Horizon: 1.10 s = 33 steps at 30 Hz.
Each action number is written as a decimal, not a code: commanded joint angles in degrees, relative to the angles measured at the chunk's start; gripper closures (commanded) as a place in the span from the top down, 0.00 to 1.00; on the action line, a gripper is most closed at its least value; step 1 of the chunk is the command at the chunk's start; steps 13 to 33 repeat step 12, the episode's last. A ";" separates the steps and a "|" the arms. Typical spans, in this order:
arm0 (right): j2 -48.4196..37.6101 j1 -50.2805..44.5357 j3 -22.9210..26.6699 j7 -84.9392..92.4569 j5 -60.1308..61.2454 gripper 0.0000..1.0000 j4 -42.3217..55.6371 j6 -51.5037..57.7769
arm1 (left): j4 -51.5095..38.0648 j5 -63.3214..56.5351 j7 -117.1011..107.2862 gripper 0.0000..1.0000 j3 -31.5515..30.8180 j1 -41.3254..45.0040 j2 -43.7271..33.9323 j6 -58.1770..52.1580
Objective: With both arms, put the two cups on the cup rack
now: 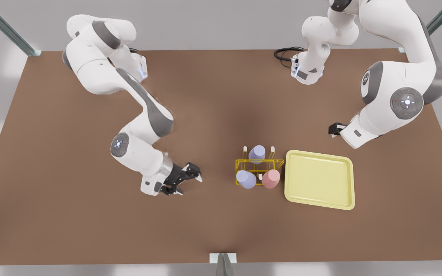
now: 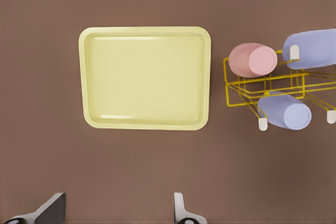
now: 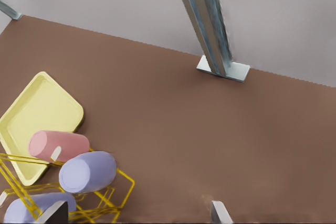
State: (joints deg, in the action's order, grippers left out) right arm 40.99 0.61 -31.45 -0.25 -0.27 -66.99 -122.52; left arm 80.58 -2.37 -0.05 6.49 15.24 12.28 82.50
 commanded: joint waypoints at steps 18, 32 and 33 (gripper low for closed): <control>-35.72 14.50 12.38 -4.24 -8.17 1.00 -11.67 48.78 | -8.34 3.16 0.49 1.00 -1.48 1.37 2.75 -11.83; -35.72 14.50 12.38 -4.24 -8.17 1.00 -11.67 48.78 | -8.34 3.16 0.49 1.00 -1.48 1.37 2.75 -11.83; -35.72 14.50 12.38 -4.24 -8.17 1.00 -11.67 48.78 | -8.34 3.16 0.49 1.00 -1.48 1.37 2.75 -11.83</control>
